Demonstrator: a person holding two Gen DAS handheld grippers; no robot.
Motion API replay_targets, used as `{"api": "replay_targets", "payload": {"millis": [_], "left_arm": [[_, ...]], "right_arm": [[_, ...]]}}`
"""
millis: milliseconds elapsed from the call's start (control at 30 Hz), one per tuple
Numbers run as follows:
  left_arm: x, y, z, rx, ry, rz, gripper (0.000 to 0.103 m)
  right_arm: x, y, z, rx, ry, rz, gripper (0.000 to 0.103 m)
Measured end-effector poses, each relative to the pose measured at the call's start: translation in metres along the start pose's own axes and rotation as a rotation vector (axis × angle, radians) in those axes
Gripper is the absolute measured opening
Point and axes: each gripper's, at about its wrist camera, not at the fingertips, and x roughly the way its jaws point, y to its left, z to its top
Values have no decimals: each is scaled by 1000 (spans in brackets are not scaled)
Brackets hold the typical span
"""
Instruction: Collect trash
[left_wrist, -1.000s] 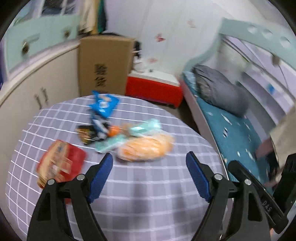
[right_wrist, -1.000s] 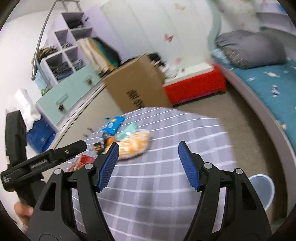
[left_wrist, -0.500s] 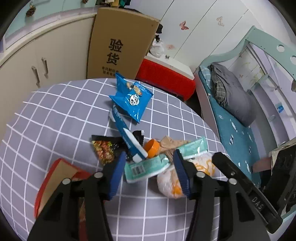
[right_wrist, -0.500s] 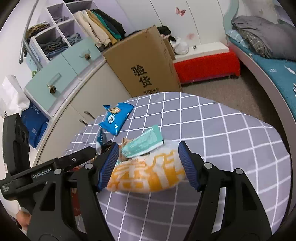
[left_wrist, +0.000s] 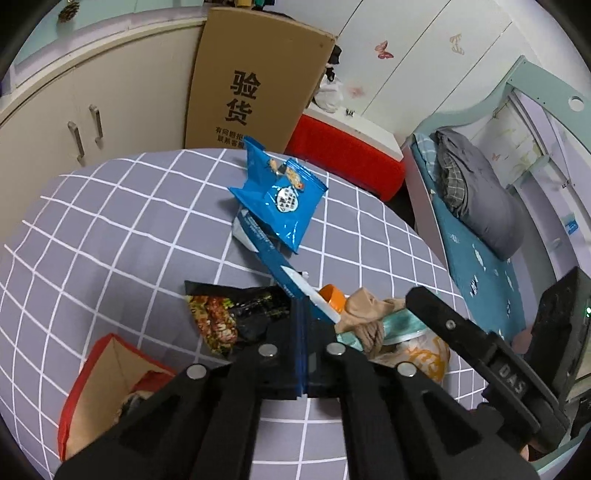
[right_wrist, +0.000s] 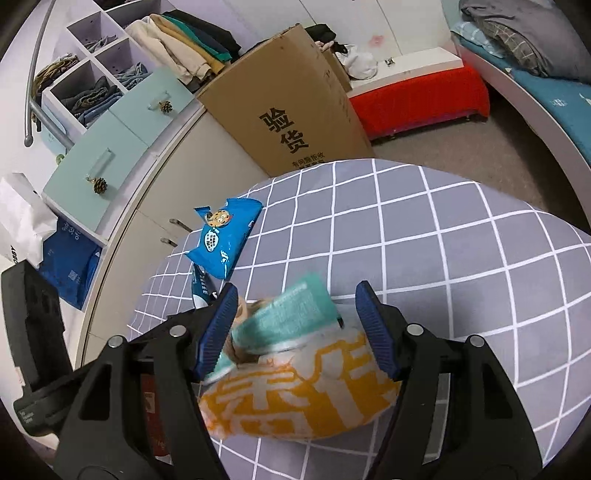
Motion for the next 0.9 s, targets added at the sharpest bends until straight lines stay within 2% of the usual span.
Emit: {"api": "replay_targets", "payload": {"millis": [67, 133, 167, 200, 333, 367, 400, 467, 533, 700, 800, 900], "left_arm": [[-4, -1, -1, 6, -5, -1, 0], [-9, -1, -3, 7, -16, -2, 0], [-10, -1, -2, 6, -16, -7, 0], [-12, -1, -3, 11, -13, -11, 0], [-18, -6, -4, 17, -21, -22, 4], [-19, -6, -4, 13, -22, -27, 11], [-20, -5, -4, 7, -22, -31, 26], [-22, -4, -5, -3, -39, -20, 40], [-24, -3, -6, -9, -46, -24, 40], [-15, -8, -3, -11, -25, -18, 41], [-7, -12, 0, -18, -21, -4, 41], [2, -11, 4, -37, -18, 2, 41]], "right_arm": [[1, 1, 0, 2, 1, 14, 43], [0, 2, -2, -3, 7, 32, 37], [-1, 3, -2, -5, 0, 41, 25], [-4, 5, -2, -14, -8, 45, 18], [-26, 17, -2, -57, -75, 78, 12], [-31, 18, -2, -64, -88, 80, 11], [-38, 20, -2, -74, -111, 83, 9], [-54, 23, 0, -90, -167, 86, 6], [-70, 22, 4, -88, -219, 95, 5], [-108, 27, 12, -157, -347, 30, 5], [-116, 33, 13, -193, -382, 11, 5], [-113, 31, 15, -199, -379, 10, 5]]}}
